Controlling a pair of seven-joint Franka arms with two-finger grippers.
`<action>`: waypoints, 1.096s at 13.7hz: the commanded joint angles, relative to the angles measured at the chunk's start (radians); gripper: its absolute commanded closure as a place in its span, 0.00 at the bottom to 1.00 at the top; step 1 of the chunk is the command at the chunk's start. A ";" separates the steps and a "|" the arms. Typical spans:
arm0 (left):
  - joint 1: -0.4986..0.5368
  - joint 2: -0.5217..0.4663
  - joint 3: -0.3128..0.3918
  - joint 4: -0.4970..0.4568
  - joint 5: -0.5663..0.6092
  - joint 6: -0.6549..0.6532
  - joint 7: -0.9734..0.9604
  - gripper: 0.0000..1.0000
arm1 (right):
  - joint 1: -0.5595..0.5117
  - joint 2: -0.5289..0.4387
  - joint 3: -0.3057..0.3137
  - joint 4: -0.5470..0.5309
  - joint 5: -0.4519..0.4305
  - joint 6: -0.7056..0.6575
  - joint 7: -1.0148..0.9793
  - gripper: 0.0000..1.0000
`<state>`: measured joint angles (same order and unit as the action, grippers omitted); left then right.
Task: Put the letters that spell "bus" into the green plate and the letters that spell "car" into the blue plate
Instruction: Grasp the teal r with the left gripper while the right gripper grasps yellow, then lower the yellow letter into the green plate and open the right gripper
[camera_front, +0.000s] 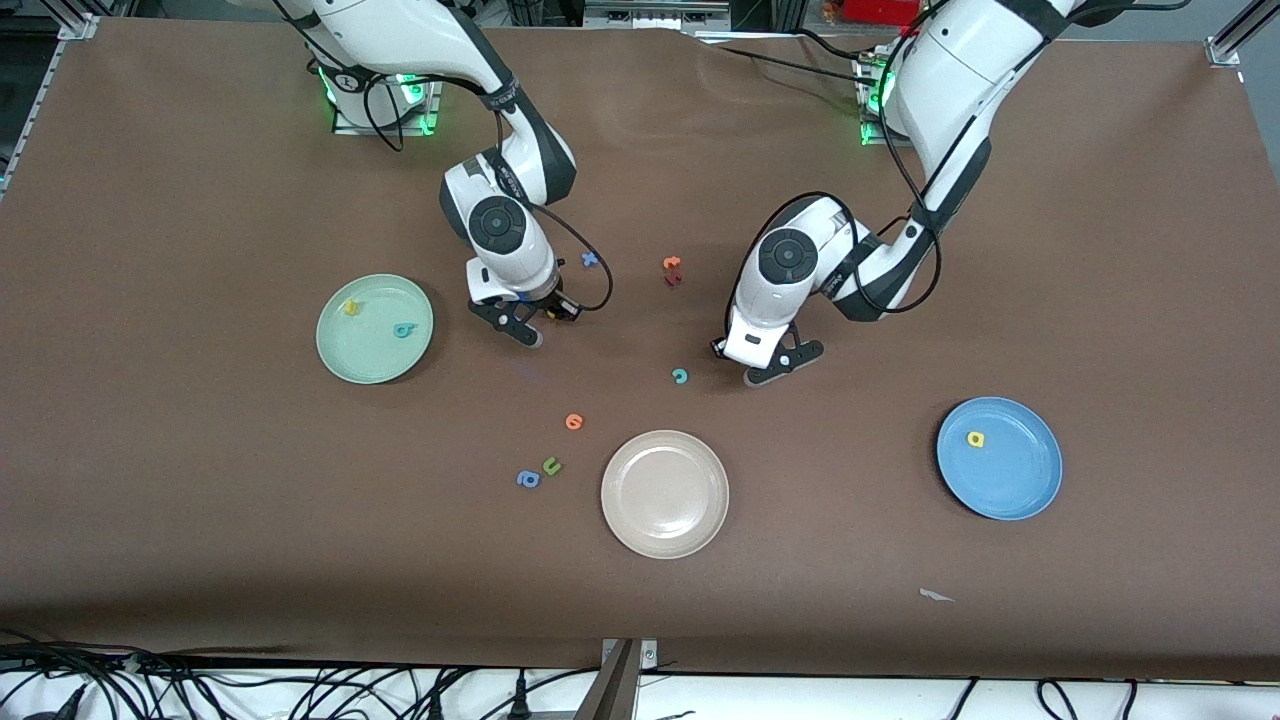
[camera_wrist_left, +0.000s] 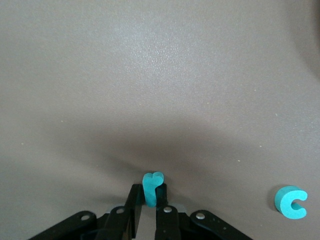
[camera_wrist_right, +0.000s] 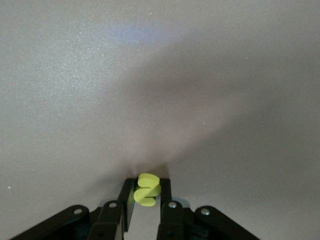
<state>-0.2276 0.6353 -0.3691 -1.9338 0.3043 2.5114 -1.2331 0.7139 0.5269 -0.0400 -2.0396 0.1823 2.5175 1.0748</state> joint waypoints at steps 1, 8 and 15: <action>0.001 0.014 0.006 0.007 0.044 0.012 -0.016 0.86 | 0.009 -0.008 -0.008 0.002 0.003 -0.003 -0.018 0.85; 0.022 -0.006 0.010 0.041 0.044 -0.028 0.006 0.96 | 0.001 -0.148 -0.197 0.012 0.000 -0.310 -0.457 0.84; 0.220 -0.037 0.001 0.121 0.030 -0.143 0.330 0.97 | -0.004 -0.171 -0.463 -0.089 0.013 -0.344 -1.050 0.84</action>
<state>-0.0801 0.6265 -0.3549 -1.8229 0.3073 2.4137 -1.0245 0.7035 0.3697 -0.4652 -2.0620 0.1815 2.1289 0.1454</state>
